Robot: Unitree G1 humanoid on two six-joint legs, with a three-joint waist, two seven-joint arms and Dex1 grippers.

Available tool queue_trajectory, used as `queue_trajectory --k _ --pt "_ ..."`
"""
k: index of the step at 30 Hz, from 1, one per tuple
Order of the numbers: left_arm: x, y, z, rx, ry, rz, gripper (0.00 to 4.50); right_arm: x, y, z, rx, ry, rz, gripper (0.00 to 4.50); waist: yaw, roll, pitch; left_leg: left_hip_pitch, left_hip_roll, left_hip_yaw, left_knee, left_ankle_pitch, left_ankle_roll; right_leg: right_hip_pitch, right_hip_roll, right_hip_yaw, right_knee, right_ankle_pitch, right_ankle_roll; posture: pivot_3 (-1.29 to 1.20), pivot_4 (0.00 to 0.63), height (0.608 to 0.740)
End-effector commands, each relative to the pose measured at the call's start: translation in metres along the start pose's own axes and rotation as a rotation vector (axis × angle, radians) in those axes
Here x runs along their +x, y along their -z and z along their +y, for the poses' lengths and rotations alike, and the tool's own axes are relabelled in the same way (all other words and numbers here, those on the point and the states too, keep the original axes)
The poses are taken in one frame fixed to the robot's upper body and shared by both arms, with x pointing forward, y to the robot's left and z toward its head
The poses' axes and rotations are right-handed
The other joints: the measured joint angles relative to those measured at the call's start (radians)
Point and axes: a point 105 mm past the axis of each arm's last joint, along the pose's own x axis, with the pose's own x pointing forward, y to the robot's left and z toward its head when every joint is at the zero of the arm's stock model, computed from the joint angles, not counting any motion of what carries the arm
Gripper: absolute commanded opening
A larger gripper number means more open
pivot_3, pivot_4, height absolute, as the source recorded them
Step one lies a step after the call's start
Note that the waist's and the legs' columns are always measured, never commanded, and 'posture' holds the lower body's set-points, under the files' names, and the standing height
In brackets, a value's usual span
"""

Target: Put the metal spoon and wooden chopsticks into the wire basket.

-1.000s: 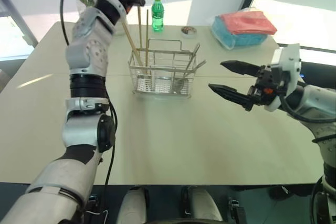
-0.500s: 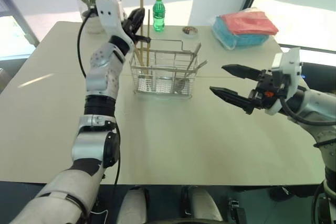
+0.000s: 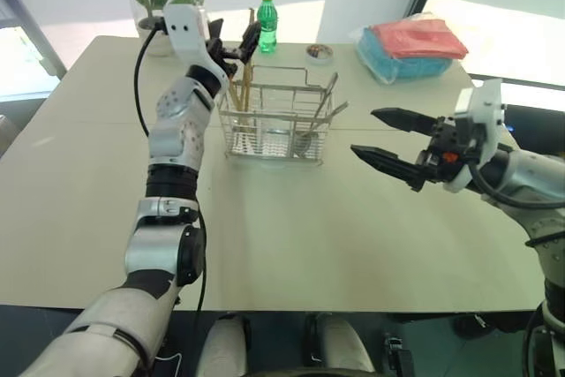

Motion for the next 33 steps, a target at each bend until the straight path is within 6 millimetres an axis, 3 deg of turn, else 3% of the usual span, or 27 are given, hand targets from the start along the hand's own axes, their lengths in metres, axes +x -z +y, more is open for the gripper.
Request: queue_trajectory --k 1,10,15,23,29,33 --pt "0.001 -0.029 -0.006 0.016 0.035 -0.064 4.46 0.002 -0.009 -0.004 -0.032 0.010 -0.041 3.60 0.000 0.000 0.000 0.000 0.000 0.000 0.000 0.000 0.000 0.000 0.000 0.000 0.000 0.000 0.000 0.00 0.150 0.723" --pt "-0.018 -0.073 -0.011 0.097 0.169 -0.052 4.46 0.006 -0.003 -0.007 -0.019 -0.003 -0.039 3.60 -0.002 0.000 0.000 0.000 0.000 0.000 0.000 0.000 0.000 0.000 0.000 0.000 0.001 0.000 0.000 0.00 0.150 0.723" --pt "-0.048 -0.097 0.005 0.162 0.242 0.024 4.46 0.007 0.002 -0.012 -0.013 -0.012 -0.030 3.60 -0.007 0.001 0.000 0.000 0.000 0.000 0.000 0.000 0.000 0.000 0.000 0.000 0.001 0.000 0.000 0.00 0.150 0.723" --pt "-0.132 -0.072 0.050 0.376 0.239 0.374 4.46 0.002 0.015 -0.020 -0.026 -0.031 0.015 3.60 -0.010 0.003 0.001 0.003 0.001 0.000 -0.002 0.000 0.000 0.000 0.000 0.000 0.001 -0.002 -0.004 0.00 0.150 0.723" --pt "-0.169 -0.059 0.057 0.383 0.223 0.497 4.46 -0.003 0.026 -0.027 -0.027 -0.010 0.048 3.60 0.000 0.002 0.001 0.001 0.000 0.001 -0.001 0.000 0.000 0.000 -0.001 0.001 -0.001 -0.003 -0.005 0.00 0.150 0.723" --pt "-0.178 -0.055 0.055 0.363 0.208 0.510 4.46 -0.006 0.033 -0.030 -0.023 0.003 0.060 3.60 0.000 0.002 0.001 0.001 0.000 0.001 -0.001 0.000 0.000 -0.001 -0.001 0.001 0.000 -0.003 -0.005 0.00 0.150 0.723"
